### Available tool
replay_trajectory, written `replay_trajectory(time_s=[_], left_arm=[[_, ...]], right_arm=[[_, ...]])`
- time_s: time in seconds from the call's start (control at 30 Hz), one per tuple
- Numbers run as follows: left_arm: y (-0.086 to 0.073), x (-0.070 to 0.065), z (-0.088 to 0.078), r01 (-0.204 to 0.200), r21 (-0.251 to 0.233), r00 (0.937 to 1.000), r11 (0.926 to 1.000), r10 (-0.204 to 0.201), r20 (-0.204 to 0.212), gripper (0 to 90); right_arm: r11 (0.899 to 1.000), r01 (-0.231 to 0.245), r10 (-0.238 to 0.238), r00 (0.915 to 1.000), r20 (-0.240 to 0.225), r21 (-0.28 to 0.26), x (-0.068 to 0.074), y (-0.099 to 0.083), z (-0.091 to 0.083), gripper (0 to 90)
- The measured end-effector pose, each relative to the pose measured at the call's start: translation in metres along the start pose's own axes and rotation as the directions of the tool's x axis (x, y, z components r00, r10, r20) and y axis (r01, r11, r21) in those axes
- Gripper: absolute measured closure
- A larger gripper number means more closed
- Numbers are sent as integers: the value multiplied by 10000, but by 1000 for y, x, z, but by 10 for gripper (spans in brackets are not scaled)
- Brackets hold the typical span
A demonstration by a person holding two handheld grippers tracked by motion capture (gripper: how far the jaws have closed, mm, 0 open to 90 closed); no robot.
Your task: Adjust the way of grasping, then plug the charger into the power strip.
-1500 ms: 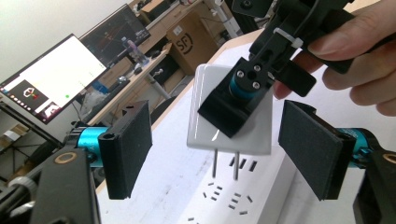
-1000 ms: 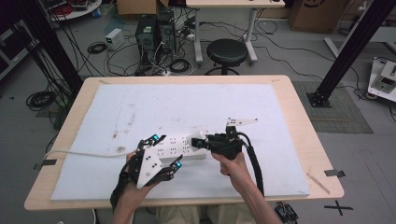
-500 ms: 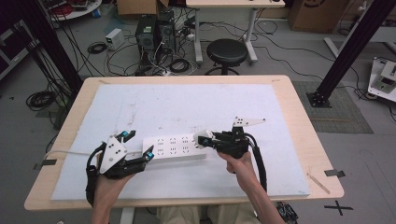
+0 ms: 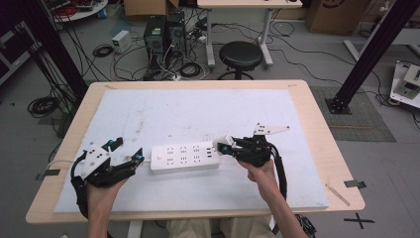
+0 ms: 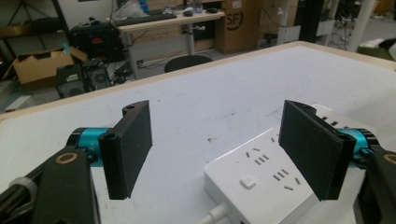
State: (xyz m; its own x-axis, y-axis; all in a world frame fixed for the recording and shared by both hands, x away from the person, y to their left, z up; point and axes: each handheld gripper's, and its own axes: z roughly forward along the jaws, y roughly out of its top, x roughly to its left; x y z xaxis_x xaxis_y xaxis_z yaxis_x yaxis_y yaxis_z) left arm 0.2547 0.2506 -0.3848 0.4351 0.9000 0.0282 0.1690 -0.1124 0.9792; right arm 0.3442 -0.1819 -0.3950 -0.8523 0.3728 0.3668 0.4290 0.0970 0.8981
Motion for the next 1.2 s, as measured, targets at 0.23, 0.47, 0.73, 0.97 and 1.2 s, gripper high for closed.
replay_trajectory(time_s=[0.23, 0.47, 0.73, 0.97, 1.2], left_arm=[[-7, 6, -6, 376, 152, 9991, 9992, -374, -188, 262], [-12, 7, -6, 573, 308, 9983, 9979, -569, -145, 269], [-15, 5, -9, 563, 378, 9984, 9977, -565, 41, 279], [-18, 6, -14, 620, 429, 9980, 9972, -625, 101, 301], [-19, 5, -20, 608, 448, 9980, 9971, -614, 140, 302]], right_arm=[[9933, 411, -452, 9984, 352, 1078, -3, 2, 0, 631], [9785, 1000, -1079, 9936, 345, 1806, -8, 9, 4, 631], [9508, 1564, -1569, 9874, -196, 2673, -16, 27, 26, 633], [9104, 2211, -2070, 9753, -776, 3496, -17, 43, 45, 632], [8568, 2886, -2550, 9574, -1354, 4274, -23, 53, 67, 632]])
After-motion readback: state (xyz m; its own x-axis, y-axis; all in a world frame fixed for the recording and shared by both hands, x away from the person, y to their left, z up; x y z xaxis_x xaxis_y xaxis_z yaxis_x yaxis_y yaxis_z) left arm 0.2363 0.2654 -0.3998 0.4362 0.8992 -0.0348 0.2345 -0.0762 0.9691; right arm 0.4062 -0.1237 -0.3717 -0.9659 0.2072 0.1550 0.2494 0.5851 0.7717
